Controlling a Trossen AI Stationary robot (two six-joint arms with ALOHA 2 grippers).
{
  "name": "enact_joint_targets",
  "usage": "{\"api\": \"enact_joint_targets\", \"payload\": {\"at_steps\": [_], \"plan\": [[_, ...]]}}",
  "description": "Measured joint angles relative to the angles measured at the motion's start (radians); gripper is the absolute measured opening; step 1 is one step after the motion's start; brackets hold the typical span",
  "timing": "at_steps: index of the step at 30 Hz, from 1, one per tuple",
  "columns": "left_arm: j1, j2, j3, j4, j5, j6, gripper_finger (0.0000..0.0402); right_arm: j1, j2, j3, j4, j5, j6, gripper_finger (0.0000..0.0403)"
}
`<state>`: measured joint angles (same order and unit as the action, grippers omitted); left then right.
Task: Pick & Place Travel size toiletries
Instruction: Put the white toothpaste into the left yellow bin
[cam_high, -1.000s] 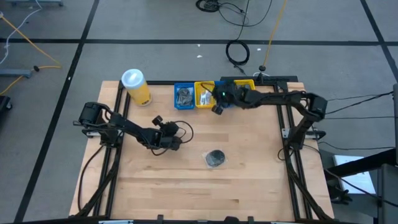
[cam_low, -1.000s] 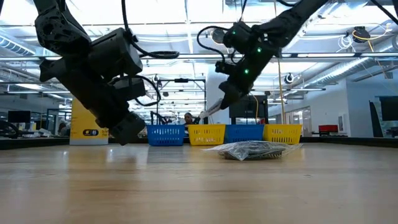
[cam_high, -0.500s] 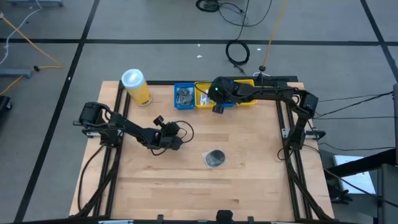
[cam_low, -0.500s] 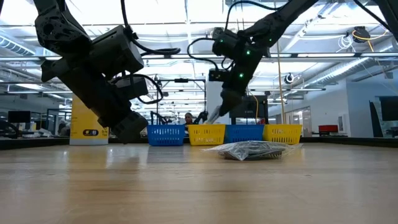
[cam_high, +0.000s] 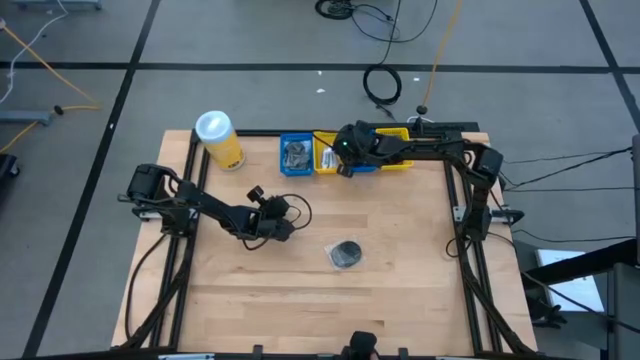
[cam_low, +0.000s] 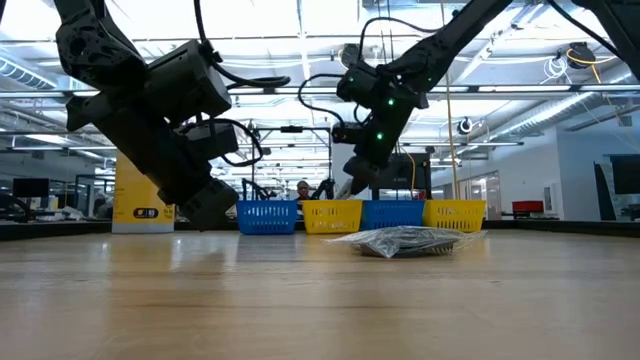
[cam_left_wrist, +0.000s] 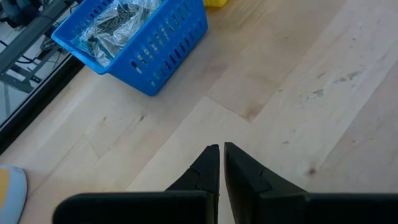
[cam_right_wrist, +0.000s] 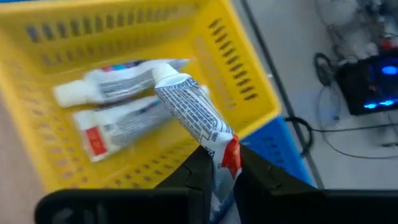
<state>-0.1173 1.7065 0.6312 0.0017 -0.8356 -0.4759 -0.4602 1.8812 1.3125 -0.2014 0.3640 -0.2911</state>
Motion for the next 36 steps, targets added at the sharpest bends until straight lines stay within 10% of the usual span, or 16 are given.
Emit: {"api": "enact_joint_targets", "payload": {"at_steps": [21, 27, 36], "plan": [[0.000, 0.000, 0.000, -0.005, 0.000, 0.001, 0.0026, 0.089, -0.025, 0.001, 0.056, -0.074, 0.011, 0.0225], [0.000, 0.000, 0.000, 0.002, 0.000, -0.003, 0.0026, 0.068, -0.027, 0.001, 0.013, -0.083, 0.026, 0.0193], [0.000, 0.000, 0.000, 0.009, 0.000, 0.000, 0.0026, -0.052, -0.026, 0.001, -0.010, -0.119, 0.097, 0.0035]]}}
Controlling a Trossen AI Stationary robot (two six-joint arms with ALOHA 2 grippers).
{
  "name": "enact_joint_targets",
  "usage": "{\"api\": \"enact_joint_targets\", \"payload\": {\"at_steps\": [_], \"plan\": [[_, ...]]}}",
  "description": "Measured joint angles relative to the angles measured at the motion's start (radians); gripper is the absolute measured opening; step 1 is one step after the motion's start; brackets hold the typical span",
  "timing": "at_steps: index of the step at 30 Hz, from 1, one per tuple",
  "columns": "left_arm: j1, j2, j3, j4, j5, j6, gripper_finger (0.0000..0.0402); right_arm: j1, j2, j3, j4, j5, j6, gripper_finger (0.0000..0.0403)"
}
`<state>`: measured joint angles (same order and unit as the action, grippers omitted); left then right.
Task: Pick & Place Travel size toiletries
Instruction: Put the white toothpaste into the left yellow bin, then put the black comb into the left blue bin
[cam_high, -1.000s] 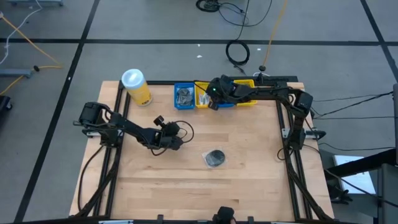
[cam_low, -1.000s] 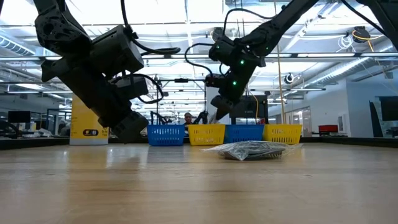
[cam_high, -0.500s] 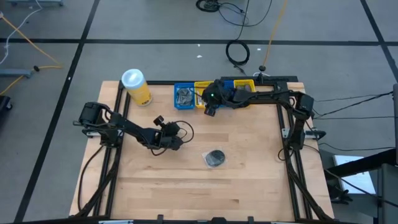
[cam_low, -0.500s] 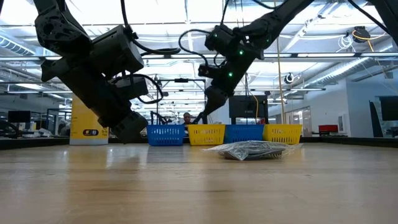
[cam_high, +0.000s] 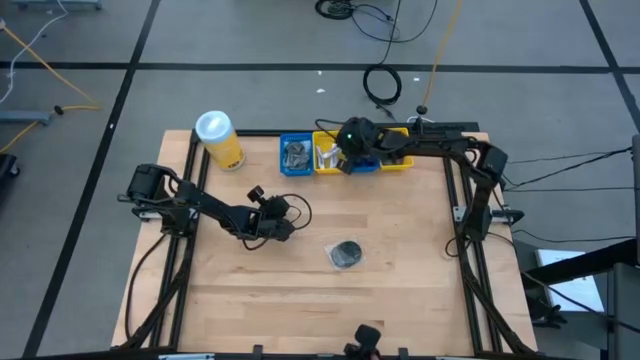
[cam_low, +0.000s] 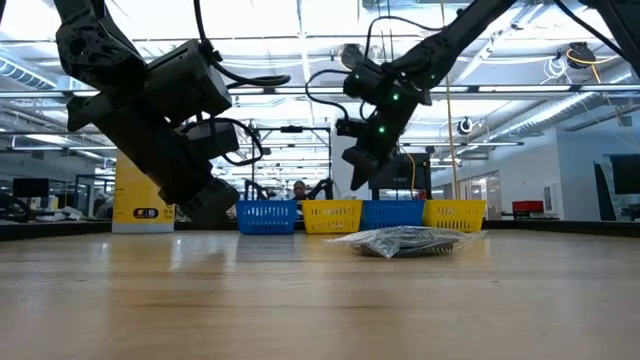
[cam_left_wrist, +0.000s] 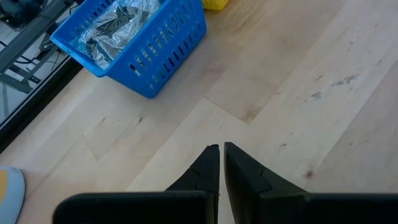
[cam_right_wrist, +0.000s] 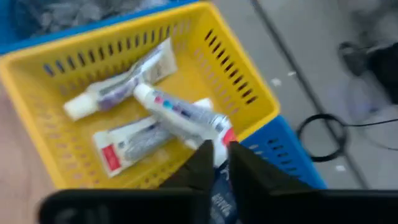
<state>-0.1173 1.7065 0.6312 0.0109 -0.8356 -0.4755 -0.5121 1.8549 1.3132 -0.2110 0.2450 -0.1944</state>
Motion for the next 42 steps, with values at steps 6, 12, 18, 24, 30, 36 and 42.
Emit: {"api": "enact_joint_targets", "payload": {"at_steps": [6, 12, 18, 24, 30, 36, 42], "plan": [[0.000, 0.000, 0.000, 0.000, 0.000, 0.000, 0.0026, -0.037, 0.000, 0.000, -0.001, -0.112, 0.015, 0.0012], [0.000, 0.000, 0.000, 0.000, 0.000, 0.000, 0.0026, -0.049, 0.000, 0.000, 0.011, -0.119, 0.026, 0.0007], [0.000, 0.000, 0.000, 0.000, 0.000, 0.000, 0.0026, -0.050, 0.001, 0.000, -0.012, -0.179, 0.027, 0.0001], [0.000, 0.000, 0.000, 0.001, 0.000, 0.000, 0.0026, -0.055, 0.026, 0.000, 0.020, -0.194, 0.025, 0.0001], [0.000, 0.000, 0.000, 0.001, 0.000, 0.000, 0.0026, -0.070, 0.052, 0.000, 0.082, -0.101, 0.023, 0.0000], [0.000, 0.000, 0.000, -0.001, 0.000, 0.000, 0.0026, -0.068, 0.048, 0.001, 0.221, -0.009, -0.019, 0.0000], [0.000, 0.000, 0.000, -0.009, 0.017, 0.000, 0.0026, -0.010, 0.024, 0.000, 0.231, -0.011, -0.082, 0.0000]]}}
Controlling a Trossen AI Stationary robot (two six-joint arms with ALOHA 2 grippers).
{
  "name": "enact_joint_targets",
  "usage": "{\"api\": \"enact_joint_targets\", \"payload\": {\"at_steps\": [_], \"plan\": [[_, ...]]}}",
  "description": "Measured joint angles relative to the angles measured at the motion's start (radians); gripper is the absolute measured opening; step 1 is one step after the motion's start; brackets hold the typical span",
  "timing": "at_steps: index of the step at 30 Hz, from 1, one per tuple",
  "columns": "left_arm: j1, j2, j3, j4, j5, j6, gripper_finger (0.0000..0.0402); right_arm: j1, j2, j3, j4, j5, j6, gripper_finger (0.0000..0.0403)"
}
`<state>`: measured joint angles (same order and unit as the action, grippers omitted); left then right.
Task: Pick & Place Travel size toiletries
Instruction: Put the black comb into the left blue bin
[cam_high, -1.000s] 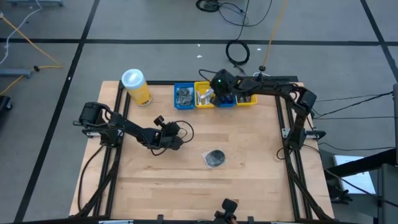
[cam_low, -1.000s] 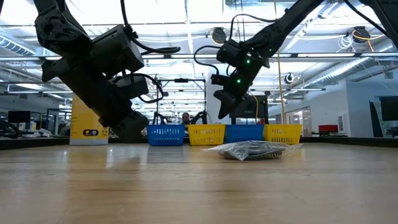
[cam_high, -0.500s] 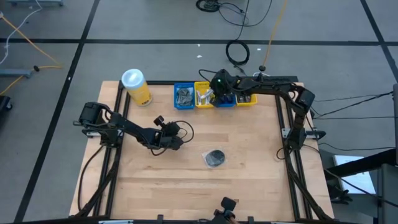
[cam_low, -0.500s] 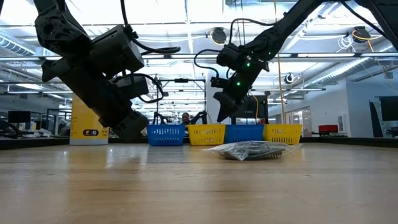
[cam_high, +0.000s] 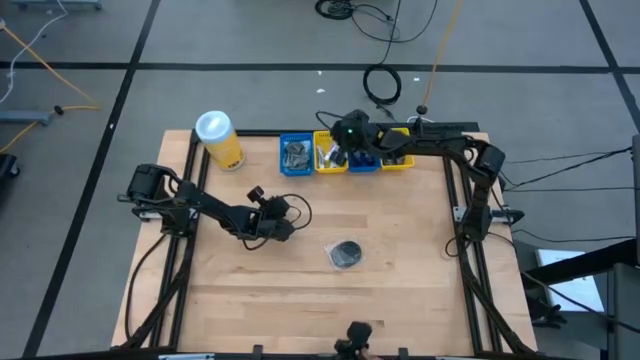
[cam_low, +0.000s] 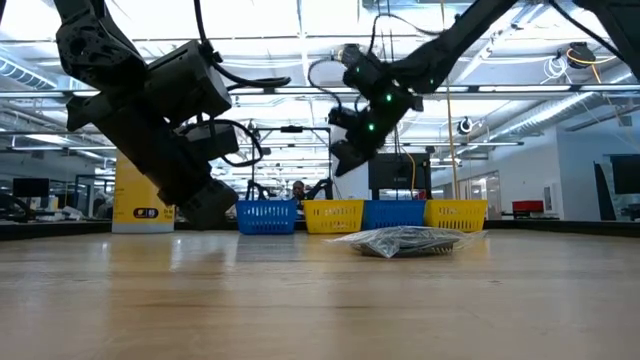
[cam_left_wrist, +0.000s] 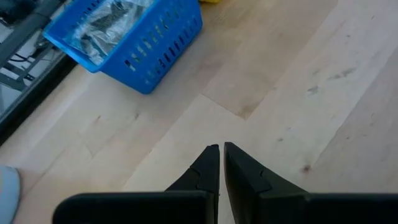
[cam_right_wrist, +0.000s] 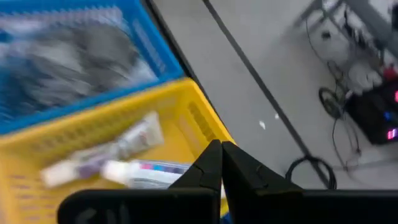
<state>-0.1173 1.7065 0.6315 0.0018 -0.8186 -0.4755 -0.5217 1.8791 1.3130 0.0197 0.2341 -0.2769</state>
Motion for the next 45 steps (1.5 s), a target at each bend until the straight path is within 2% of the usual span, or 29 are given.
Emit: {"api": "enact_joint_targets", "payload": {"at_steps": [4, 8, 11, 14, 19, 22, 25, 29, 35, 39, 43, 45], "plan": [[0.000, 0.000, 0.000, 0.000, 0.015, 0.000, 0.0026, 0.082, -0.033, 0.000, -0.087, 0.003, -0.056, 0.0000], [-0.002, 0.000, 0.000, -0.003, 0.016, 0.001, 0.0026, 0.199, -0.077, -0.002, -0.182, 0.001, -0.032, 0.0000], [-0.006, 0.000, 0.000, -0.006, 0.016, 0.002, 0.0026, 0.305, -0.114, -0.071, -0.183, 0.005, -0.007, 0.0000], [-0.017, 0.000, 0.000, -0.001, 0.016, 0.002, 0.0026, 0.416, -0.169, -0.190, -0.108, 0.005, 0.024, 0.0000], [-0.030, 0.000, 0.000, 0.031, 0.017, 0.007, 0.0026, 0.597, -0.269, -0.439, 0.122, -0.002, 0.116, 0.0000], [-0.030, 0.000, 0.000, 0.075, 0.026, 0.031, 0.0026, 0.691, -0.312, -0.592, 0.336, -0.002, 0.182, 0.0001], [-0.030, 0.000, 0.000, 0.138, 0.080, 0.078, 0.0026, 0.766, -0.330, -0.722, 0.512, -0.001, 0.210, 0.0010], [-0.028, 0.001, 0.000, 0.251, 0.163, 0.136, 0.0026, 0.843, -0.341, -0.834, 0.594, 0.000, 0.269, 0.0045], [-0.027, 0.026, 0.002, 0.459, 0.379, 0.214, 0.0026, 0.946, -0.343, -0.873, 0.542, 0.005, 0.307, 0.0135], [-0.027, 0.065, 0.005, 0.619, 0.496, 0.249, 0.0026, 0.991, -0.343, -0.871, 0.526, 0.086, 0.180, 0.0197], [-0.027, 0.110, 0.032, 0.655, 0.517, 0.246, 0.0026, 1.002, -0.342, -0.870, 0.498, 0.162, 0.014, 0.0240], [-0.022, 0.139, 0.052, 0.644, 0.536, 0.246, 0.0026, 0.990, -0.342, -0.867, 0.496, 0.158, -0.042, 0.0250]]}}
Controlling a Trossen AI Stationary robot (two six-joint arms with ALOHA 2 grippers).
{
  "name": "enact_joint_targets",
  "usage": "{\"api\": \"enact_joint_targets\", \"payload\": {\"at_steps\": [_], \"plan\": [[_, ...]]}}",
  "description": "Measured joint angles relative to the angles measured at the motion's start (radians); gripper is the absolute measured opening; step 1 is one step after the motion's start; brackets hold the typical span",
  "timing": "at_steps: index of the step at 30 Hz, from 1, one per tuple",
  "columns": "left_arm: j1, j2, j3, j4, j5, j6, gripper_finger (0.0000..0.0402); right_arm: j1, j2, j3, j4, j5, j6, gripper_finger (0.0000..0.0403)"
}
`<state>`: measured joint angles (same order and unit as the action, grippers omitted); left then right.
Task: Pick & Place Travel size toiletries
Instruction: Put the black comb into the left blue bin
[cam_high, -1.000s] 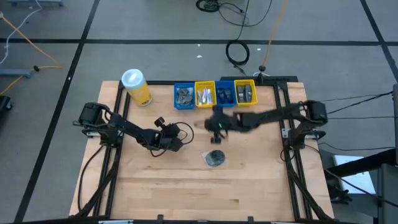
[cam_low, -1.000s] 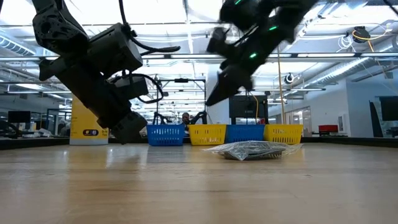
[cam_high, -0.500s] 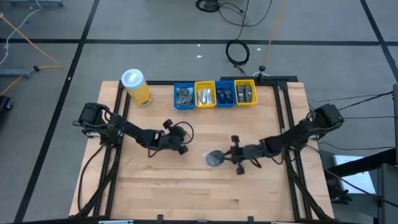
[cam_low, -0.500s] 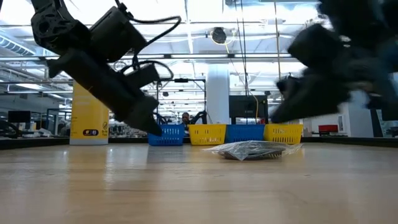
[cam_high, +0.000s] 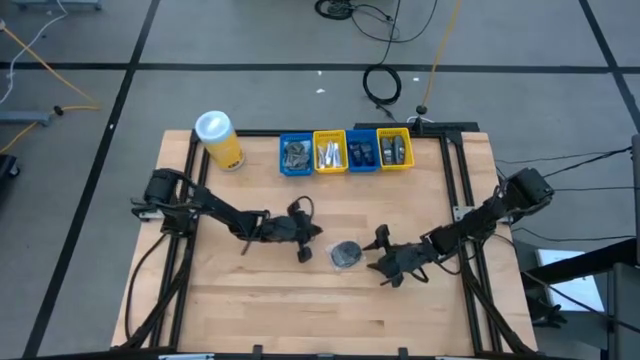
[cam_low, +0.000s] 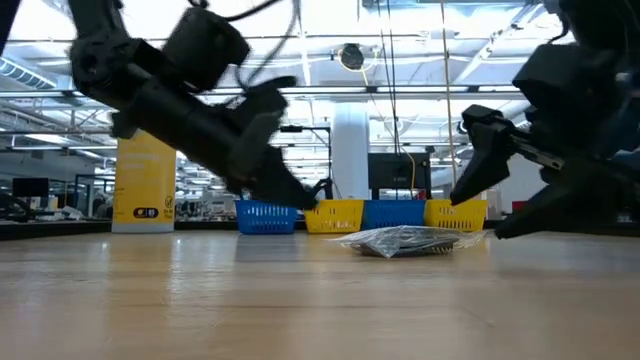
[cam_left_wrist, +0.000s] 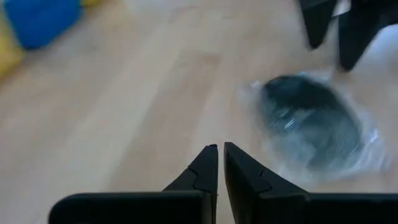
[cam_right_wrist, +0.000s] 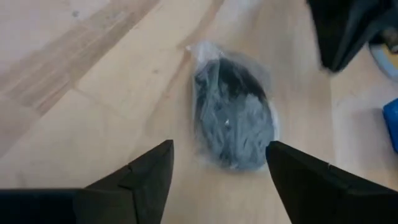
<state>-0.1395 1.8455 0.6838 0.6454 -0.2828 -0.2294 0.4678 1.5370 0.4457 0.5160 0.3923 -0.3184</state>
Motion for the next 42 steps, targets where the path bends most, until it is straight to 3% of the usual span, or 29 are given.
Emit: {"api": "enact_joint_targets", "payload": {"at_steps": [5, 9, 18, 25, 30, 35, 40, 42], "plan": [[0.019, 0.108, 0.084, 0.011, 0.149, 0.012, 0.0026, -0.034, 0.001, 0.015, -0.038, -0.031, -0.075, 0.0254], [0.028, 0.170, 0.142, 0.001, 0.204, 0.025, 0.0026, -0.057, 0.000, 0.028, -0.045, -0.103, -0.132, 0.0249], [0.031, 0.188, 0.176, -0.051, 0.203, 0.026, 0.0026, -0.088, 0.036, 0.036, -0.056, -0.140, -0.248, 0.0246], [0.031, 0.186, 0.176, -0.051, 0.203, 0.027, 0.0026, -0.115, 0.160, 0.060, 0.101, -0.160, -0.276, 0.0227], [0.031, 0.186, 0.175, -0.053, 0.203, 0.030, 0.0026, -0.147, 0.190, 0.059, 0.144, -0.167, -0.240, 0.0179], [0.031, 0.182, 0.175, -0.058, 0.203, 0.037, 0.0026, -0.173, 0.187, 0.058, 0.137, -0.161, -0.135, 0.0099], [0.031, 0.087, 0.173, -0.190, 0.194, 0.085, 0.0026, -0.173, 0.185, 0.056, 0.165, -0.150, -0.084, 0.0019], [0.025, 0.020, 0.173, -0.261, 0.160, 0.098, 0.0026, -0.167, 0.186, 0.055, 0.180, -0.135, -0.068, 0.0005]]}}
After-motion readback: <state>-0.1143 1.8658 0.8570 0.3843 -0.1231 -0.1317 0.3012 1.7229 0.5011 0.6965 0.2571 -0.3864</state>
